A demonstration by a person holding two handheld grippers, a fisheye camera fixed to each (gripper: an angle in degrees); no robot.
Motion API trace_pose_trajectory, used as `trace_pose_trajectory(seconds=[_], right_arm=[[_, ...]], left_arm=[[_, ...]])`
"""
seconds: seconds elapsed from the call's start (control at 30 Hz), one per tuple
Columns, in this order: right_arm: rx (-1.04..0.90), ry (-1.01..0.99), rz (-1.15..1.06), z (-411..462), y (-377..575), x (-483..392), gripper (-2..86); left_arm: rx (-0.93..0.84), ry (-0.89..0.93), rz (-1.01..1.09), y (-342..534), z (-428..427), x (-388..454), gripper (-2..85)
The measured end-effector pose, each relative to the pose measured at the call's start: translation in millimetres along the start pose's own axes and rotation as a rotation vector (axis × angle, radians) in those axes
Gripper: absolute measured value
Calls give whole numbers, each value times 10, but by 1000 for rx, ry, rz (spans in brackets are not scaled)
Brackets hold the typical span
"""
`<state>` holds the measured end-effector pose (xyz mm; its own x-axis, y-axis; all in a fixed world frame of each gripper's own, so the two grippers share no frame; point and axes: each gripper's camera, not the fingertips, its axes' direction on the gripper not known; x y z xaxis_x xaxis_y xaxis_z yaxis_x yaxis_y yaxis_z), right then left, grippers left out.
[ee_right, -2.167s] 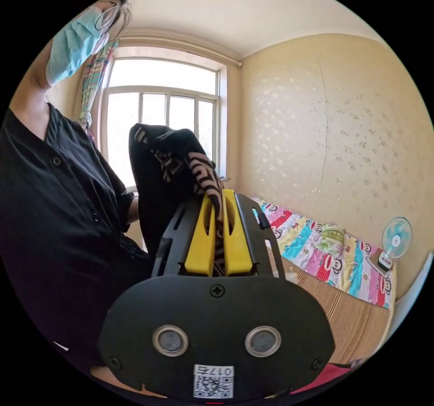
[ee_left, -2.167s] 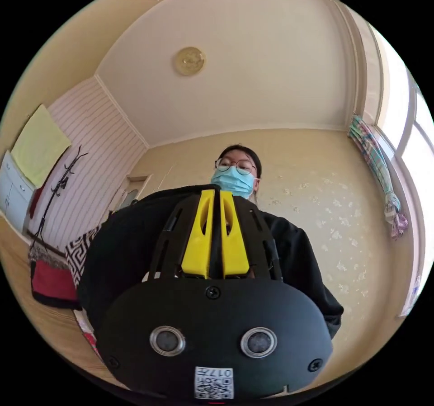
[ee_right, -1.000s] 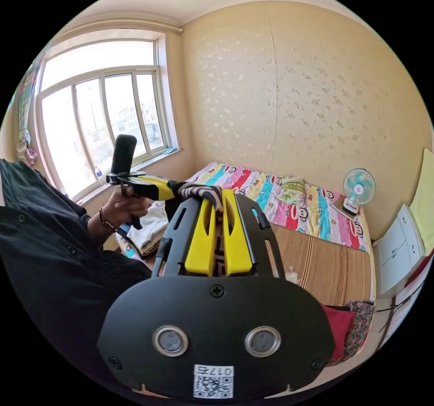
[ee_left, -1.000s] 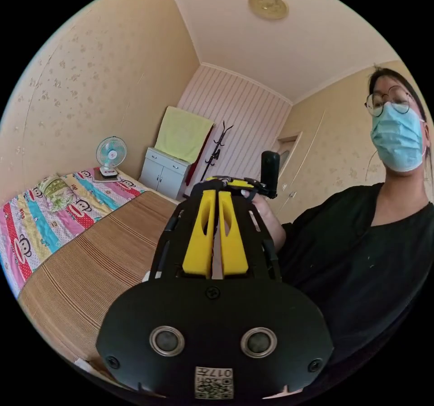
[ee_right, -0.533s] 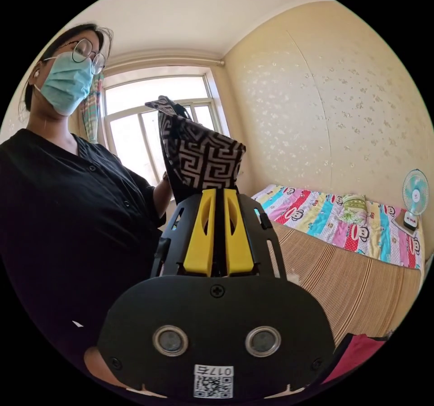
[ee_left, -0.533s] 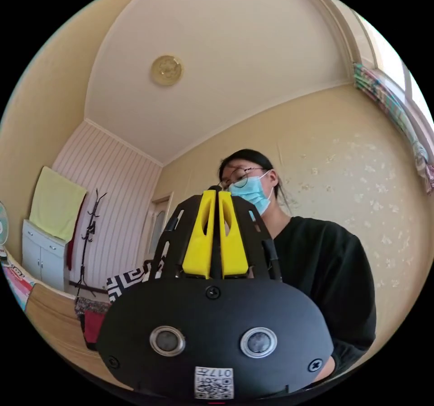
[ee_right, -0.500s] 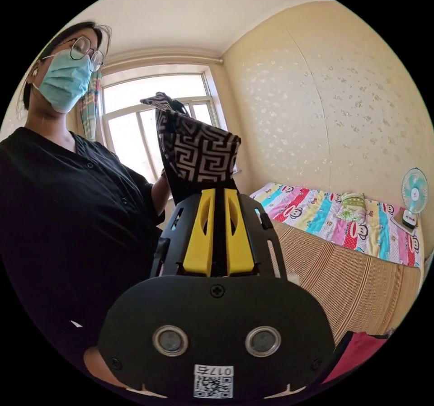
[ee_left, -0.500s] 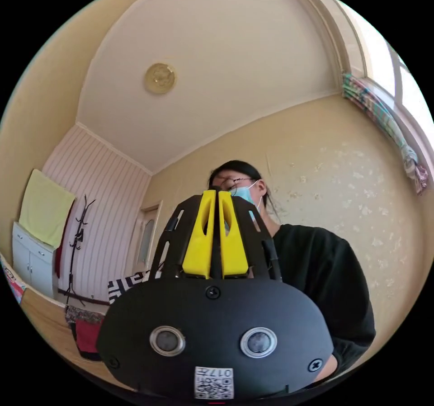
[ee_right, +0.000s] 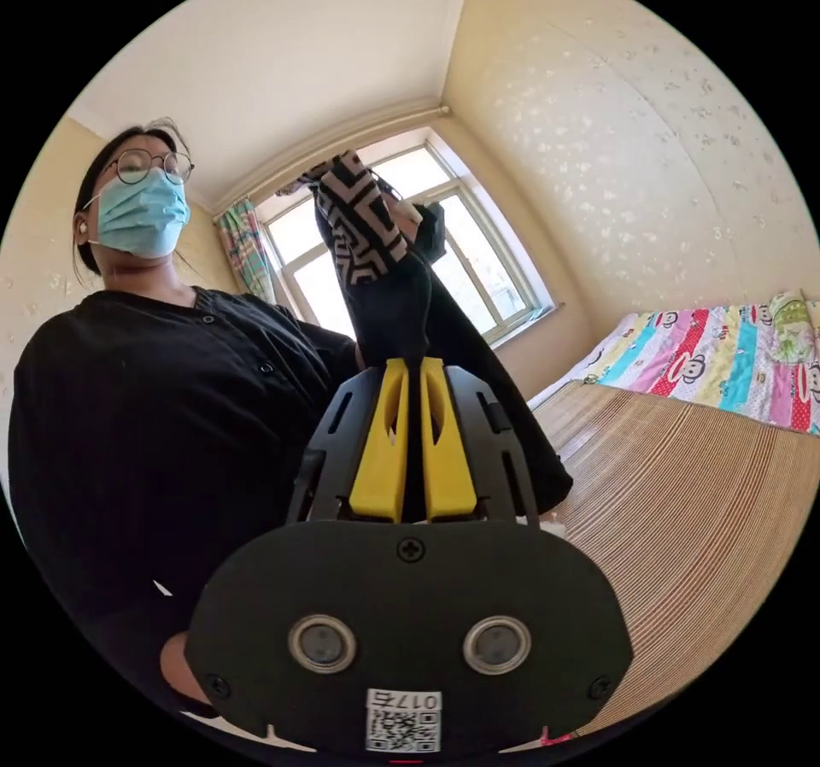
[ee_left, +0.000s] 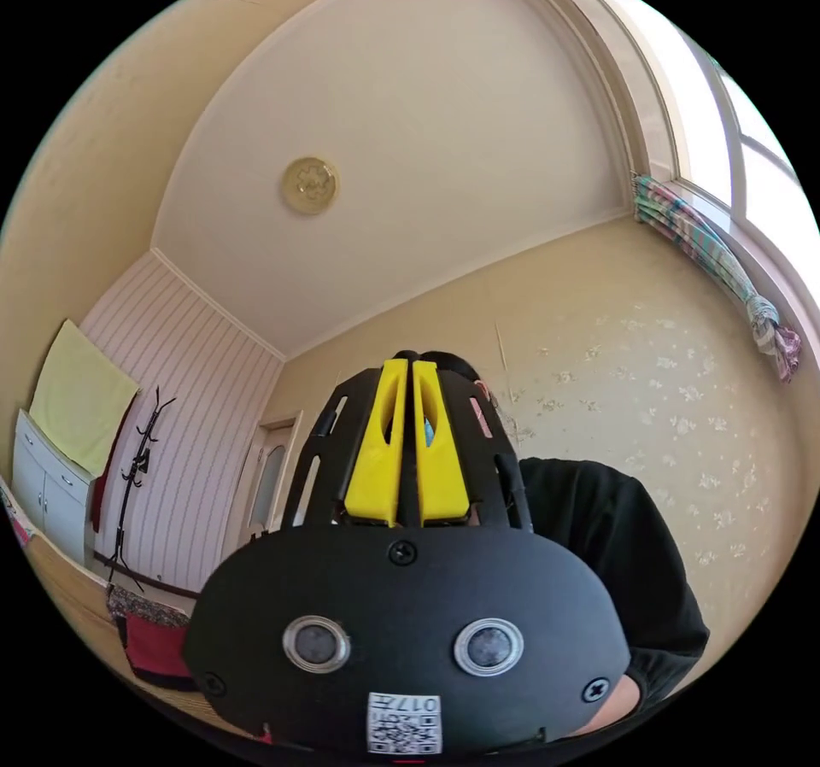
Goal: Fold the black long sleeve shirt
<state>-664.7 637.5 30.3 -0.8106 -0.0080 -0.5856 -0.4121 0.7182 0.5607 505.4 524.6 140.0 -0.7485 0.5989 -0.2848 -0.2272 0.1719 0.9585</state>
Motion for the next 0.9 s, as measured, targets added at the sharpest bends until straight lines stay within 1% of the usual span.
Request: trace_pose_trajectory(seconds=[0.1, 0.13, 0.17, 0.2, 0.23, 0.27, 0.3, 0.37, 0.4, 0.43, 0.47, 0.5, 0.53, 0.57, 0.63, 0.67, 0.73, 0.8, 0.83, 0.9], right_arm=[[59, 192, 7, -436, -392, -177, 37], [65, 276, -4, -600, -589, -286, 36], [69, 317, -10, -678, -691, -344, 35], [83, 390, -23, -828, -894, -467, 35], [110, 451, -40, -969, -1085, -597, 35], [129, 477, -47, -1033, -1167, -656, 34], [167, 521, -55, -1145, -1305, -748, 34], [197, 555, -40, -1266, -1456, -787, 33], [188, 556, -11, -1312, -1536, -762, 33], [181, 562, 17, -1337, -1591, -750, 33], [177, 572, 24, -1343, -1612, -758, 32], [169, 601, 25, -1351, -1648, -806, 32], [165, 632, 11, -1373, -1686, -882, 31], [168, 641, -8, -1398, -1706, -932, 31], [212, 591, -76, -1626, -1821, -1110, 31], [223, 564, -88, -1705, -1873, -1151, 31], [236, 494, -191, -1957, -2156, -1431, 31], [222, 483, -289, -2043, -2421, -1708, 31], [213, 480, -343, -2077, -2613, -1871, 31], [217, 493, -365, -2137, -2929, -2001, 32]], left_arm=[[-68, -137, -37, -222, -228, 139, -10], [-77, -242, -61, -282, -363, 218, -10], [-89, -347, -62, -327, -486, 325, -10], [-100, -397, -62, -348, -542, 378, -9], [-134, -497, -67, -383, -640, 470, -9], [-190, -608, -71, -404, -723, 554, -10], [-216, -666, -79, -404, -767, 590, -10], [-287, -917, -154, -336, -924, 706, -10], [-305, -977, -168, -304, -937, 738, -10], [-360, -1076, -187, -233, -909, 790, -10], [-437, -1114, -195, -163, -823, 821, -10], [-480, -1104, -187, -130, -761, 834, -10], [-568, -1039, -159, -65, -607, 871, -10], [-613, -970, -138, -38, -464, 920, -10], [-621, -870, -113, -101, -273, 1003, -10], [-600, -812, -81, -211, -152, 1073, -10], [-552, -735, -37, -462, 5, 1146, -10], [-502, -674, -12, -772, 127, 1145, -10], [-472, -649, -18, -1001, 184, 1100, -10], [-427, -661, -97, -1364, 197, 954, -10]])
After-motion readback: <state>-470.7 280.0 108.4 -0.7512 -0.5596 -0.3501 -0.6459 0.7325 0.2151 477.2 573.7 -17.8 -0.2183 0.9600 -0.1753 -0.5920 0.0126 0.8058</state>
